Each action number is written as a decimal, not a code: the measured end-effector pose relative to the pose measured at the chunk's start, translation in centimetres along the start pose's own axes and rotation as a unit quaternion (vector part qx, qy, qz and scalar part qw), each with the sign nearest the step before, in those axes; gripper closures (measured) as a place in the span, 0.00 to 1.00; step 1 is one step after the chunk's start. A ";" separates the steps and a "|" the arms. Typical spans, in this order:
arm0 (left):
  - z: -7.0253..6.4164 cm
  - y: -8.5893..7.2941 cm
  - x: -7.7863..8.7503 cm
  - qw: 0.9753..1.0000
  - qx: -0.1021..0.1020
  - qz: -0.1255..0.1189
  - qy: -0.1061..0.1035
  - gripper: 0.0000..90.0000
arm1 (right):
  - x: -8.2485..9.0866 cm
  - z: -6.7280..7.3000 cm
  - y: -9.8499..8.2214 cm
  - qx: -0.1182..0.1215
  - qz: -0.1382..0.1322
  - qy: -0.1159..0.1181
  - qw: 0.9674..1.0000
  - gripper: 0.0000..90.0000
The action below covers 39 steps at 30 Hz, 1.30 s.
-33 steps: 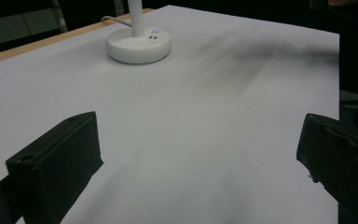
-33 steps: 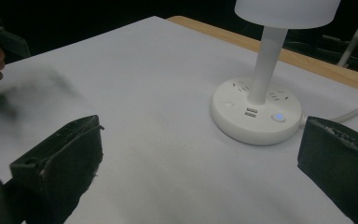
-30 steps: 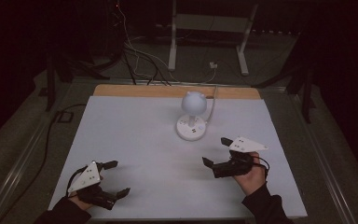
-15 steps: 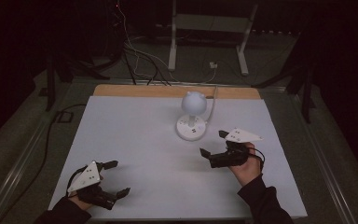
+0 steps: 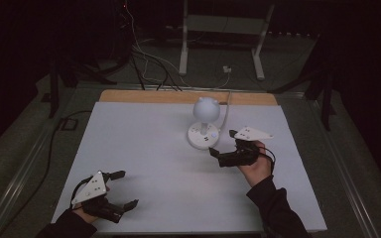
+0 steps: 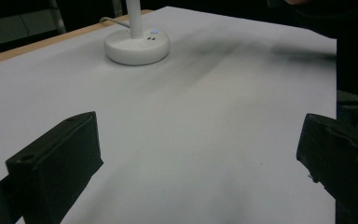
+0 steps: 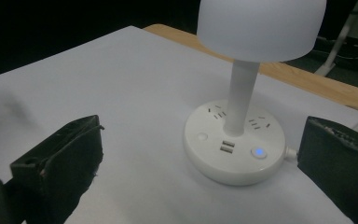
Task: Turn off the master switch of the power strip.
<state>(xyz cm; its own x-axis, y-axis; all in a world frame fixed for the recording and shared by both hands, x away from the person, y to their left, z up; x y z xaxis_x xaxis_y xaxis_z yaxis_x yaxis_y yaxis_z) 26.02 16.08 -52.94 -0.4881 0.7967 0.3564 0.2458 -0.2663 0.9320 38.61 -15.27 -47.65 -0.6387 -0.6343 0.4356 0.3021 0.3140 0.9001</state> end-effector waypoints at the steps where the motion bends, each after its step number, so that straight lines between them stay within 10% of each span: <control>1: 0.0 0.0 0.0 1.000 0.001 0.000 0.000 0.00 | -0.1 -0.1 0.0 -0.001 0.001 0.000 1.000 0.00; 39: 0.0 -0.1 -0.1 1.000 0.000 0.002 0.000 0.00 | -5.2 -4.2 -0.5 -0.025 0.035 -0.045 0.998 0.02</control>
<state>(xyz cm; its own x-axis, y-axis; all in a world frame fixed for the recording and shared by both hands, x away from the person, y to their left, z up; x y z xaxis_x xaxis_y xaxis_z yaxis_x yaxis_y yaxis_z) 26.04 16.07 -53.03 -0.4873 0.7958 0.3594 0.2474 -0.2689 0.9309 44.78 -15.13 -50.32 -0.6746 -0.5460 0.4967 0.3811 0.3186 0.8679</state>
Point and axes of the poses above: each handheld gripper's, and its own axes: x roughly backward along the jaws, y roughly out of its top, z roughly to its left, the point moved 8 cm from there along -x, roughly forward along the jaws, and after that the axes turned 3 degrees about x, right-handed, at the moved point
